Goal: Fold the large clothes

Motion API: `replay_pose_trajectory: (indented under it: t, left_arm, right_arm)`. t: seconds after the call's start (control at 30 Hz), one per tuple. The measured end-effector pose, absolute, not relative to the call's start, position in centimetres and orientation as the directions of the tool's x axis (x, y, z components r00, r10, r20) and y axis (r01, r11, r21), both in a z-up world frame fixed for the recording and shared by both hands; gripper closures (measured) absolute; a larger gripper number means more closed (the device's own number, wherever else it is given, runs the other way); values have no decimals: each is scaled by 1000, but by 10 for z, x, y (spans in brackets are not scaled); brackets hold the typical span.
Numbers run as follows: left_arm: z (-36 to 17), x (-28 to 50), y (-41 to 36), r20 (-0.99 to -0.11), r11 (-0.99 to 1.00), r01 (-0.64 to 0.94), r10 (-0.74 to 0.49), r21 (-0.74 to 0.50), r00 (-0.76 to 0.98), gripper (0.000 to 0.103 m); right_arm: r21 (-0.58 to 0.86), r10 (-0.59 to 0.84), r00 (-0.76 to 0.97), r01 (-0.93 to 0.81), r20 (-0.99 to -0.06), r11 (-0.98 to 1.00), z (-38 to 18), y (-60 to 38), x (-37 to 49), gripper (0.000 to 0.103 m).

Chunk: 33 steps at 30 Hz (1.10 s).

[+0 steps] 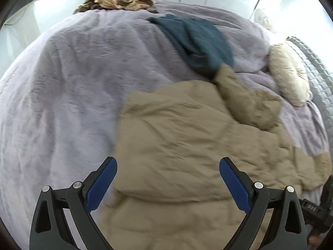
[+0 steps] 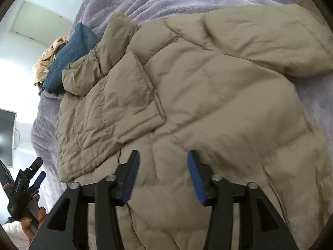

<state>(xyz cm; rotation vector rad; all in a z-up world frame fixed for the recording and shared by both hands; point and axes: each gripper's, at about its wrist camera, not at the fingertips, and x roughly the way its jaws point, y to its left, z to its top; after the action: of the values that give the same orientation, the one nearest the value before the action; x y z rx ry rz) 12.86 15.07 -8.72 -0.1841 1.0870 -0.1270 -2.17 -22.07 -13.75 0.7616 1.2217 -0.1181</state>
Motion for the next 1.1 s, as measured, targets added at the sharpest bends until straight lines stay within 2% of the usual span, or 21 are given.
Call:
replay_pose_trajectory:
  t: [0.2,0.37,0.6,0.67,0.9,0.93,1.1]
  left_arm:
    - [-74,95,98,-864,968,93,-252,-235,437,1]
    - [-74,79,63,-874,961,158,-272,-226,403,1]
    - [-90,70,8,-912,961,236,-223,-145,345,1]
    - [-92,69,-7,-913,958,249,-222,-140,342,1]
    - [-94,65,-58,-915,953,294,-184,-76,359,1]
    - [-94,65,-63,-916,952,296,-182,-74,357,1]
    - [-100,66,-86,-928,961,271,-150,-56,341,1]
  right_arm:
    - [474,296,389,527,-872,705,-131,-251,-54,44]
    - [465,257,411,565,-875,681,-125,-283,-78,37]
    - [461,215,433,617,-876,637,-123,-326,-103,36]
    - [466,198,447,637,-872,615,-123,-342,-110,28]
    - [498,146,498,710,-855,498,-128,-409,-131,21]
    - [501,140,502,717,-854,484,-129,-419,-133,17]
    - [518,120,526,727,-842,450,-135,-458,-133,14]
